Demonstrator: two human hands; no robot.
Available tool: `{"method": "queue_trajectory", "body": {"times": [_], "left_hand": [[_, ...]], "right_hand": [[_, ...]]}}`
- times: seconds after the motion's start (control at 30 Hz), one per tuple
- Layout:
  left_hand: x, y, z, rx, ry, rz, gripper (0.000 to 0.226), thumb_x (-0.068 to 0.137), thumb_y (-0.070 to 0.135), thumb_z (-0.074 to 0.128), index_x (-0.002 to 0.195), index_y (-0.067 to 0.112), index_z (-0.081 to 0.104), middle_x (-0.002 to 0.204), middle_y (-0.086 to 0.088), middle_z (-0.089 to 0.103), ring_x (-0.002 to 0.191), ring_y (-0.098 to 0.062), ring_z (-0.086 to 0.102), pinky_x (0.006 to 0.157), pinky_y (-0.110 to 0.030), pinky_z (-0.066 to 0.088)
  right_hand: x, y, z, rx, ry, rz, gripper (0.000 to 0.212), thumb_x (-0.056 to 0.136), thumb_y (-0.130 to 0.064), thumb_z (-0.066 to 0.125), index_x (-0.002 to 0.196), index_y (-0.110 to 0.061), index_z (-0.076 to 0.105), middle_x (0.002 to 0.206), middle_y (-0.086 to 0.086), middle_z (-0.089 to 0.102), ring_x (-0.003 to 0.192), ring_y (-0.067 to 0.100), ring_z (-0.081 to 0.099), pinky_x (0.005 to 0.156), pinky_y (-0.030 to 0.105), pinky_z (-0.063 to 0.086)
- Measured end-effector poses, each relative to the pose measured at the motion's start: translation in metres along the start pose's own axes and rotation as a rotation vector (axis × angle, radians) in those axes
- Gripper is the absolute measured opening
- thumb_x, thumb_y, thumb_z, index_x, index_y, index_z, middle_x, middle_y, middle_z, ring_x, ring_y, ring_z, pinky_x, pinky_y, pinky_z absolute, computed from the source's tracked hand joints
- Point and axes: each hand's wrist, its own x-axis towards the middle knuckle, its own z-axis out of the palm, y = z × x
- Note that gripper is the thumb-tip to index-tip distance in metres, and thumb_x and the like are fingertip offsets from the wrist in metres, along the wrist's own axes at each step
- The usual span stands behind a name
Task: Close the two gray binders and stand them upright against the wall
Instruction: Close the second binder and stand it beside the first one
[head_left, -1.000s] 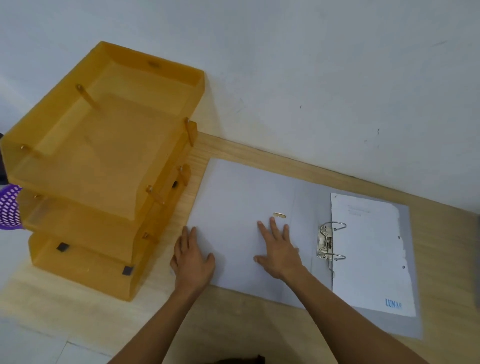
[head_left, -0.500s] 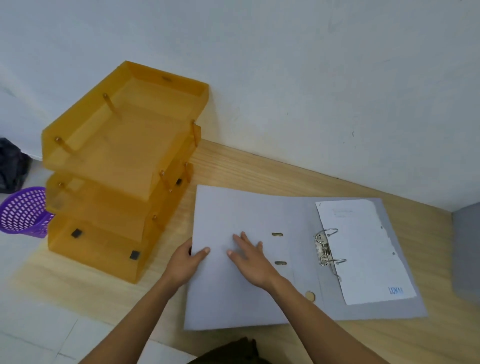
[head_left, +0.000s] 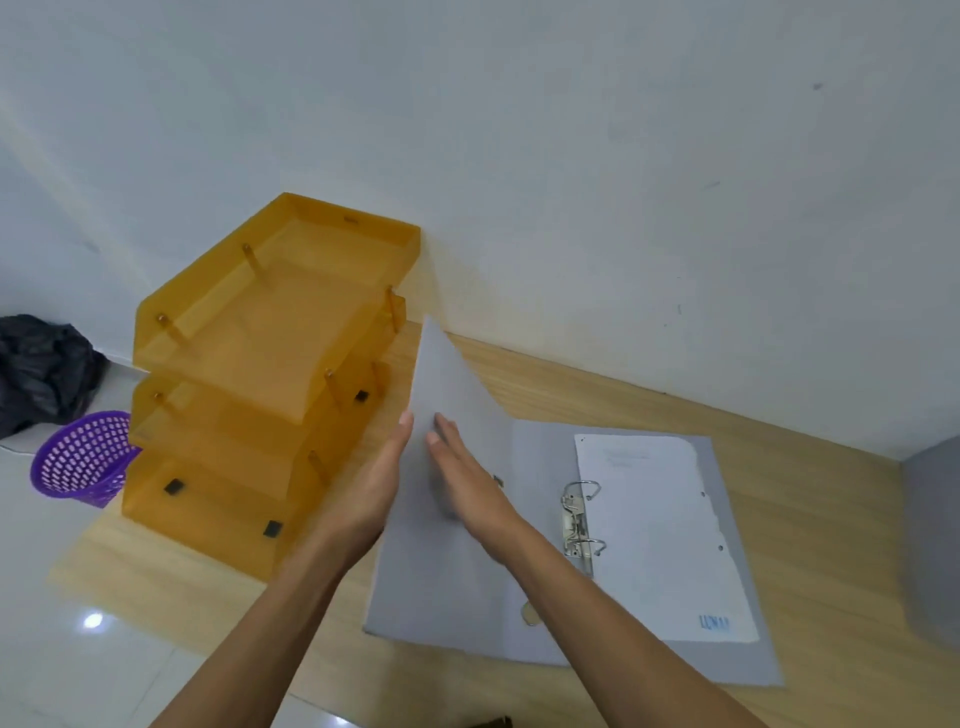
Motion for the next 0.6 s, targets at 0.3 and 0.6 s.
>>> {"method": "queue_trajectory", "body": {"times": [0.3, 0.6], "left_hand": [[0.009, -0.015, 0.149, 0.131, -0.262, 0.082, 0.047, 0.105, 0.053, 0.016, 0.149, 0.05, 0.031, 0.154, 0.037, 0.034, 0.138, 0.024, 0.028, 0.111, -0.006, 0.032], [0.021, -0.095, 0.176, 0.695, -0.343, -0.063, 0.075, 0.102, 0.056, 0.035, 0.16, 0.038, -0.008, 0.169, 0.005, -0.021, 0.156, -0.029, -0.018, 0.125, -0.053, -0.002]], "right_hand": [[-0.054, -0.02, -0.117, 0.189, 0.22, 0.036, 0.065, 0.09, -0.071, 0.042, 0.146, -0.038, 0.041, 0.141, -0.015, 0.052, 0.126, 0.012, 0.054, 0.092, 0.038, 0.05], [-0.094, 0.05, -0.215, -0.098, 0.59, 0.076, 0.035, 0.087, -0.017, 0.068, 0.122, -0.012, 0.067, 0.118, 0.008, 0.074, 0.104, 0.026, 0.07, 0.094, 0.046, 0.056]]}}
